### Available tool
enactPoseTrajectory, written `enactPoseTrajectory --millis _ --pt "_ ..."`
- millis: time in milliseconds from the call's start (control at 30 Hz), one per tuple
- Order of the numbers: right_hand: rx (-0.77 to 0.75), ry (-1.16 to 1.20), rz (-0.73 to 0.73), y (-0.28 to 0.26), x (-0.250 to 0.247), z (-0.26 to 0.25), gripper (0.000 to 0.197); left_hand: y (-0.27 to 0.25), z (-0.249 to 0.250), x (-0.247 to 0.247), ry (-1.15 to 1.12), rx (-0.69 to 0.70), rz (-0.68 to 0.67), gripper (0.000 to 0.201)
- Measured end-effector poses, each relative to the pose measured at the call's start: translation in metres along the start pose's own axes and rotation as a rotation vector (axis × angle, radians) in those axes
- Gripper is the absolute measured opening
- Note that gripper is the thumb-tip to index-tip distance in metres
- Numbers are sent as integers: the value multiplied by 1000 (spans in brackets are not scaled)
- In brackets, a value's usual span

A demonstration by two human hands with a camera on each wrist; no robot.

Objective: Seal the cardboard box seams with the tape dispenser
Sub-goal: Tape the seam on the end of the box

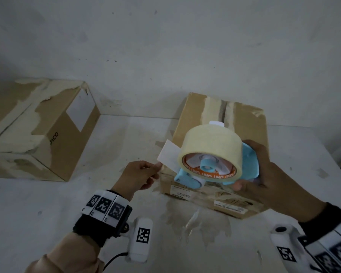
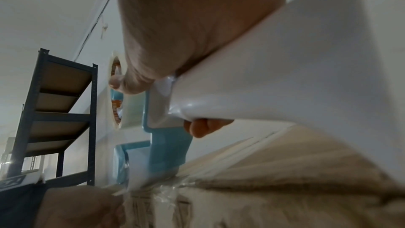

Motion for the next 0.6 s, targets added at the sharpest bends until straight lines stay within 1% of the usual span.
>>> enactPoseTrajectory --millis 167,233,300,367,433,500,600 --pt "-13 -12 10 1 -1 5 83 -6 -17 17 -159 -181 -91 30" --pt "-9 -15 19 2 -1 5 83 -7 -18 20 -213 -217 -107 29" --pt "-2 -15 24 2 0 5 84 -8 -17 20 -232 -222 -122 28" --pt "-10 -20 25 3 0 5 81 -8 -17 21 -205 -213 -111 28" --pt "-2 -2 11 3 1 6 80 -9 -18 23 -115 -188 -73 27" --pt "7 14 8 2 -1 6 84 -11 -14 22 -32 -102 4 27" --pt "3 17 -20 1 -1 3 77 -24 -4 24 34 39 74 35"
Point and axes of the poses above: each hand's wrist, its own y-axis towards the middle knuckle, its own x-axis out of the palm, z = x × y, the point moved 3 cm from there along y, towards the middle knuckle, and after that the axes turned 10 degrees about y, right-handed, at the moved point
